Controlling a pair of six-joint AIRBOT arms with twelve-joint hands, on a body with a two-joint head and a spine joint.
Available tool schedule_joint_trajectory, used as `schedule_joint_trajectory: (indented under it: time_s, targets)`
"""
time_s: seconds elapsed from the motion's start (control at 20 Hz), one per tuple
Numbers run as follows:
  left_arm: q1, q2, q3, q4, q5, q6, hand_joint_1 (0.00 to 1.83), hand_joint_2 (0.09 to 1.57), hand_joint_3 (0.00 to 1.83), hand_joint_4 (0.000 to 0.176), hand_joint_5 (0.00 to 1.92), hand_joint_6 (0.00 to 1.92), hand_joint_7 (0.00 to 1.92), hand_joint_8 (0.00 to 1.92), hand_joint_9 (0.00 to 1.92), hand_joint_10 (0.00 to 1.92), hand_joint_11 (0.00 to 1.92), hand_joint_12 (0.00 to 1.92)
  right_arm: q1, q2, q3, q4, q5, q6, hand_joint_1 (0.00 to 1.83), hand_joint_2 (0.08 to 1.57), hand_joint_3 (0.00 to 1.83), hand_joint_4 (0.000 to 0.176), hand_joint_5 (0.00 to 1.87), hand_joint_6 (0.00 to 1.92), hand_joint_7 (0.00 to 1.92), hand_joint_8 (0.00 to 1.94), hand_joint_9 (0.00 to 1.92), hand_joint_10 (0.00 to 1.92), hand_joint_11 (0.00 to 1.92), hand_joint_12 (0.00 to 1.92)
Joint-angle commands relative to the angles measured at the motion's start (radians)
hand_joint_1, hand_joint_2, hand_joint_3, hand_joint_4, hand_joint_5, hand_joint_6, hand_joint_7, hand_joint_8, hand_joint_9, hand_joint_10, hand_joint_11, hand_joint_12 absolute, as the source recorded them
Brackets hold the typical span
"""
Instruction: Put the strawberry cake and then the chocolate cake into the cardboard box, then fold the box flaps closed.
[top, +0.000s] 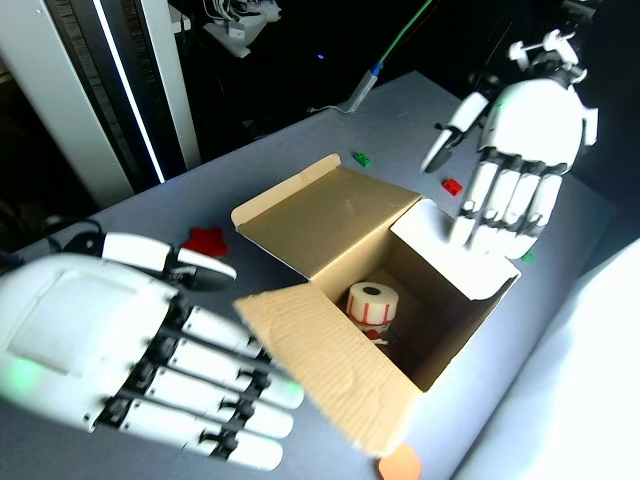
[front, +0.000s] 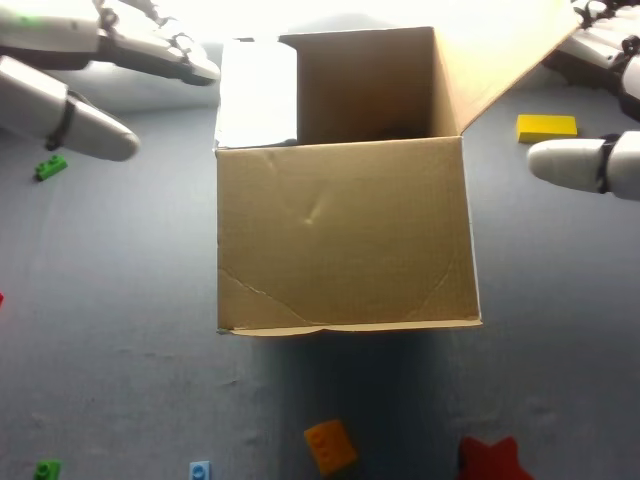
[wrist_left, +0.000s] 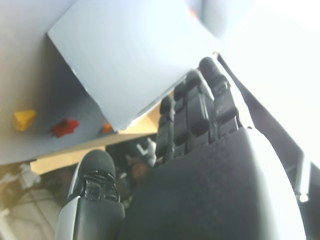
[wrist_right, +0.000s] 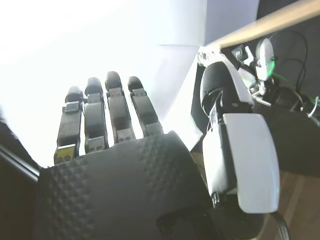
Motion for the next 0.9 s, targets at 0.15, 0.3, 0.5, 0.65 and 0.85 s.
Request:
schedule_joint_trajectory:
  time_s: [0.15,0.3,0.5,0.65,0.85]
  targets:
    - [-0.014,0.042,0.010,-0.060,-0.013,-0.012,0.00,1.28,0.00,0.028,0.14,0.00,0.21,0.00,0.25,0.00,0.00,0.80,0.051,-0.027,0.000,0.000,0.073,-0.012,0.00,1.23,0.00,0.000,0.03,0.01,0.10,0.01,0.09,0.02,0.03,0.02]
    - [-0.001,0.068,0.009,-0.055,-0.021,-0.013,0.00,1.29,0.00,0.030,0.15,0.01,0.21,0.00,0.25,0.00,0.00,0.81,0.059,-0.055,0.004,0.000,0.073,-0.019,0.00,1.23,0.00,0.000,0.02,0.01,0.09,0.00,0.09,0.02,0.03,0.03]
    - [0.041,0.098,-0.015,-0.055,-0.029,-0.009,0.00,1.29,0.00,0.027,0.15,0.00,0.22,0.00,0.25,0.00,0.00,0.80,0.059,-0.103,0.035,0.000,0.070,-0.020,0.00,1.23,0.00,0.000,0.02,0.00,0.09,0.00,0.10,0.01,0.00,0.17]
    - [0.083,0.126,-0.073,-0.068,-0.029,0.027,0.00,1.28,0.00,0.031,0.15,0.00,0.22,0.00,0.26,0.00,0.00,0.82,0.067,-0.147,0.070,0.000,0.060,-0.020,0.00,1.23,0.00,0.000,0.02,0.00,0.08,0.00,0.10,0.01,0.00,0.18]
    - [0.167,0.143,-0.131,-0.107,-0.023,0.077,0.00,1.29,0.00,0.035,0.14,0.00,0.22,0.00,0.25,0.00,0.00,0.83,0.075,-0.189,0.101,-0.001,0.020,-0.020,0.00,1.24,0.00,0.000,0.03,0.01,0.10,0.01,0.07,0.00,0.00,0.01]
